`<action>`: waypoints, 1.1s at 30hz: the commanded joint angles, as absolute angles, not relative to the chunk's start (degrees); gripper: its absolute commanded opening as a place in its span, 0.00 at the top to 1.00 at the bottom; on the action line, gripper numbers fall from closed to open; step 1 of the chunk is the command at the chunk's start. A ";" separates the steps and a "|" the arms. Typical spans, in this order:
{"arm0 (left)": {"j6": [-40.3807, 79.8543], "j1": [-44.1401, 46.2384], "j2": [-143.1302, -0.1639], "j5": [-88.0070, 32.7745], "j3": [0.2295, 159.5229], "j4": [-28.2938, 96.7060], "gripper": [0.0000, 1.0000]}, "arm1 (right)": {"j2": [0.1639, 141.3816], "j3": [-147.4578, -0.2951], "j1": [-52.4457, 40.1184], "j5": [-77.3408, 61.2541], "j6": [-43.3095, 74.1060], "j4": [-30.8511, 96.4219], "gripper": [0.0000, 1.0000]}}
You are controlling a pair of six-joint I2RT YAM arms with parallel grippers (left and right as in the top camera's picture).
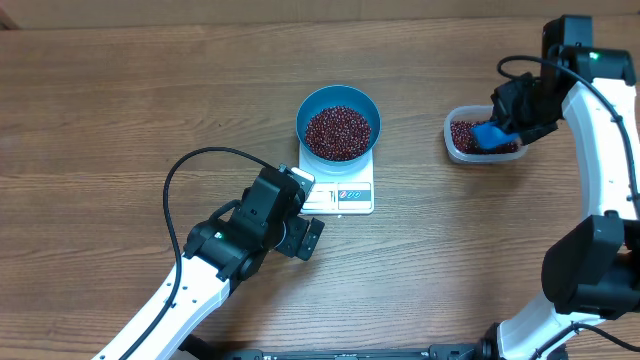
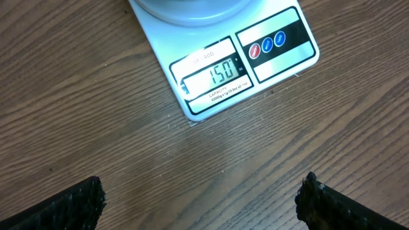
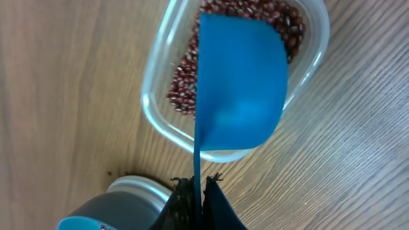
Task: Scoop item into bowl and weigh 150g on scale
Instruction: 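Set the scoop down in the tub and open the right gripper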
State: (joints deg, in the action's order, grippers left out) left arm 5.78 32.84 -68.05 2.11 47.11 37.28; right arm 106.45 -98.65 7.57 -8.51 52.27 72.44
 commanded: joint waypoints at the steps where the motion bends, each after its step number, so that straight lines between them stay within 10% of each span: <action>1: 5.13 32.49 -68.14 1.65 48.38 37.26 0.00 | 105.56 -97.17 7.99 -7.62 52.27 71.26 0.93; 19: 5.13 32.49 -68.14 1.65 48.38 37.26 0.00 | 105.56 -97.19 8.01 -7.51 47.44 71.09 0.52; 25: 5.13 32.49 -68.14 1.65 48.38 37.26 0.00 | 105.56 -97.19 8.08 -6.61 38.59 69.67 0.08; 33: 5.13 32.49 -68.14 1.65 48.38 37.26 0.01 | 105.47 -97.43 10.74 -5.23 35.70 71.77 0.01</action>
